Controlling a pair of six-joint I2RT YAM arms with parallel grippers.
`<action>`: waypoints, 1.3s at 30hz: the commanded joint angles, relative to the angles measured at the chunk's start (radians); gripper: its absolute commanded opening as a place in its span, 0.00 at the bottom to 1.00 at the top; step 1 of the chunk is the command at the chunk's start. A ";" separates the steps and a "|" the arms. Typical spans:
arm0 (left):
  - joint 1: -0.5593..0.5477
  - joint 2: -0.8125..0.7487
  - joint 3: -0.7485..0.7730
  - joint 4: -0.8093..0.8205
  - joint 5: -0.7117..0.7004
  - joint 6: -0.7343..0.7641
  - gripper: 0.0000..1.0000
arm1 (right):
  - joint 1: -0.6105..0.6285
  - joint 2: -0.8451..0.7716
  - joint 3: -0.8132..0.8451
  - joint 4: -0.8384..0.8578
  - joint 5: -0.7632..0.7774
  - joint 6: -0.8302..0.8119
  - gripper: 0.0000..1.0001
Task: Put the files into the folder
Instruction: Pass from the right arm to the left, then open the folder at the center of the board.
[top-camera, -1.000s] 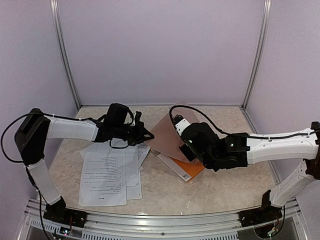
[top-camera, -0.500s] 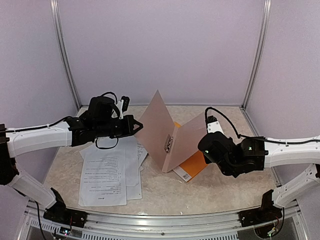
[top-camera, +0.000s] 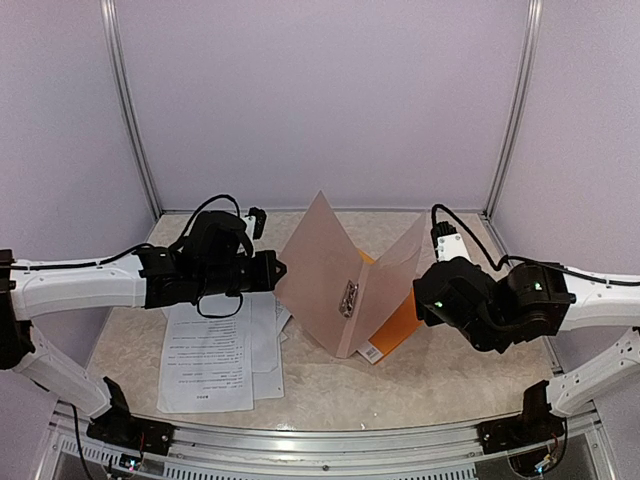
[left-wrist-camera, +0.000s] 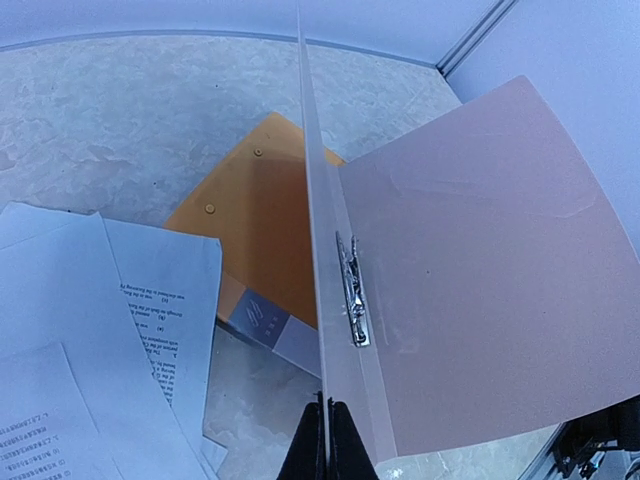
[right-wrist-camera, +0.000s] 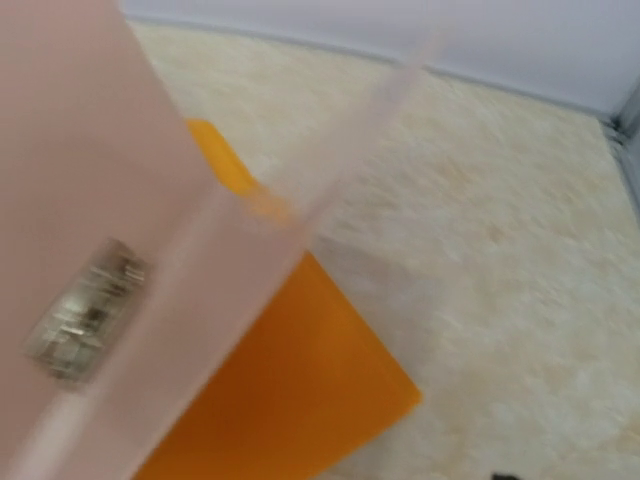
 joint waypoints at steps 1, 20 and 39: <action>-0.017 -0.025 0.028 -0.035 -0.087 -0.003 0.00 | 0.068 0.017 0.133 -0.132 -0.002 0.044 0.72; -0.051 -0.101 -0.035 -0.056 -0.140 -0.083 0.00 | 0.019 0.174 0.280 -0.010 -0.121 -0.209 0.77; -0.040 -0.199 -0.166 -0.358 -0.175 -0.193 0.00 | -0.436 0.313 0.051 0.526 -1.065 -0.639 0.70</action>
